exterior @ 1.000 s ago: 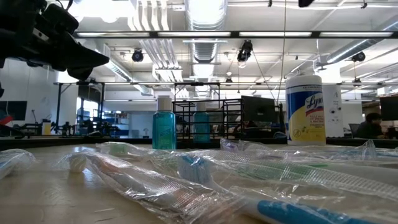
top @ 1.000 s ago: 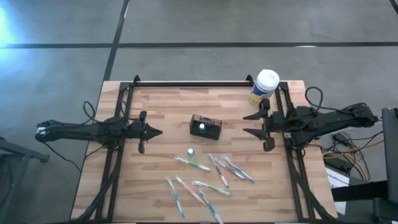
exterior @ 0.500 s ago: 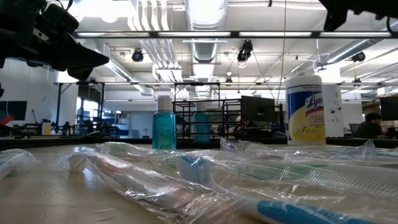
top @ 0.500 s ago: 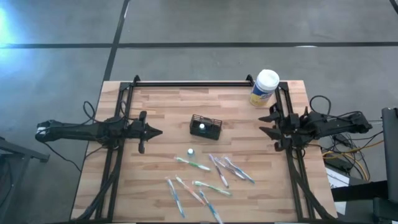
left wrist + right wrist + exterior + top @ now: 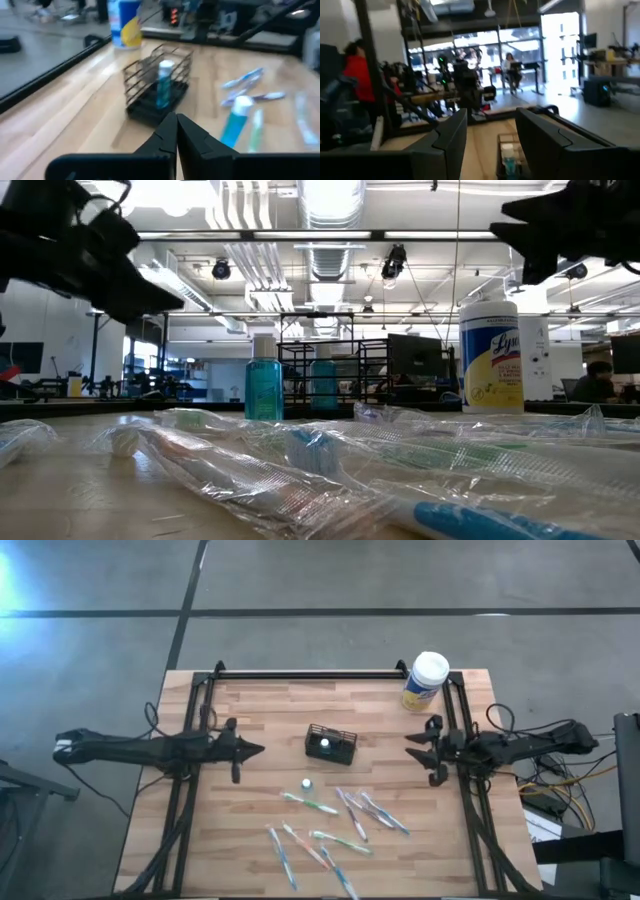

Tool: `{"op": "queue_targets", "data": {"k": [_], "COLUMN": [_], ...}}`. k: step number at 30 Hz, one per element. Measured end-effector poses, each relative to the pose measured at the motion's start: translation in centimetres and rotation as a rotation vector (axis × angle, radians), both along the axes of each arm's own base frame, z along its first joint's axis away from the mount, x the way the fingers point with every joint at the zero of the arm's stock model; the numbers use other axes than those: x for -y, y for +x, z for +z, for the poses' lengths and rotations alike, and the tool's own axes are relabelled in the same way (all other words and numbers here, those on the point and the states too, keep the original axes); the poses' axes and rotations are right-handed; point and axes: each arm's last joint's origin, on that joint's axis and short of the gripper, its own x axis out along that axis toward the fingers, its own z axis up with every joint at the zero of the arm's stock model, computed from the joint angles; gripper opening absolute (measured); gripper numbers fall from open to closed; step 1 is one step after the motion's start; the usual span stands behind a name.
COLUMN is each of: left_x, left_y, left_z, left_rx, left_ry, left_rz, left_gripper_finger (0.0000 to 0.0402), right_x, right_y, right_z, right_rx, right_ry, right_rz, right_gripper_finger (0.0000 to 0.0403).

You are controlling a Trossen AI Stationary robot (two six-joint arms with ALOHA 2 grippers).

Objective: Pick & Place toothbrushing station
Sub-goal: Adjust the black organizer

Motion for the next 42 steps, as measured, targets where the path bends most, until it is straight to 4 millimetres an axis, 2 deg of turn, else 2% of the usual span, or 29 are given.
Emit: {"op": "queue_targets", "data": {"k": [6, 11, 14, 17, 22, 26, 31, 38, 42], "left_x": [-0.6, -1.6, -2.5, -3.4, -5.1, -6.2, -6.6, -6.9, -6.8], "left_y": [1.8, 3.9, 5.1, 6.5, 8.3, 9.4, 10.6, 11.9, 12.5], "left_z": [-0.5, -0.2, -0.3, 0.6, 1.1, 0.9, 0.0, -1.1, -1.3], "left_rx": [-0.002, -0.047, -0.094, -0.07, -0.099, -0.128, -0.162, -0.206, -0.206], "left_ry": [0.018, 0.03, 0.038, 0.042, 0.059, 0.034, -0.026, -0.057, -0.108], "left_rz": [0.089, 0.179, 0.242, 0.284, 0.335, 0.323, 0.321, 0.315, 0.253], "left_gripper_finger": [0.0006, 0.0004, 0.0006, 0.0004, 0.0003, 0.0007, 0.0005, 0.0007, 0.0006], "right_x": [-0.2, -0.9, -2.1, -3.8, -6.2, -7.1, -7.4, -7.7, -7.7], "right_y": [2.1, 5.1, 7.2, 9.4, 12.4, 14.0, 15.4, 16.1, 16.4], "right_z": [0.0, 0.4, 0.7, 1.2, 1.4, 0.0, -2.4, -4.9, -6.1], "right_rx": [-0.143, -0.273, -0.336, -0.38, -0.395, -0.451, -0.524, -0.577, -0.613], "right_ry": [0.038, 0.045, 0.022, -0.015, -0.043, -0.035, -0.006, 0.026, 0.022], "right_rz": [-0.064, -0.058, -0.019, 0.032, 0.089, 0.057, -0.003, -0.027, -0.051], "right_gripper_finger": [0.0151, 0.0134, 0.0124, 0.0113, 0.0092, 0.0074, 0.0054, 0.0039, 0.0038]}}
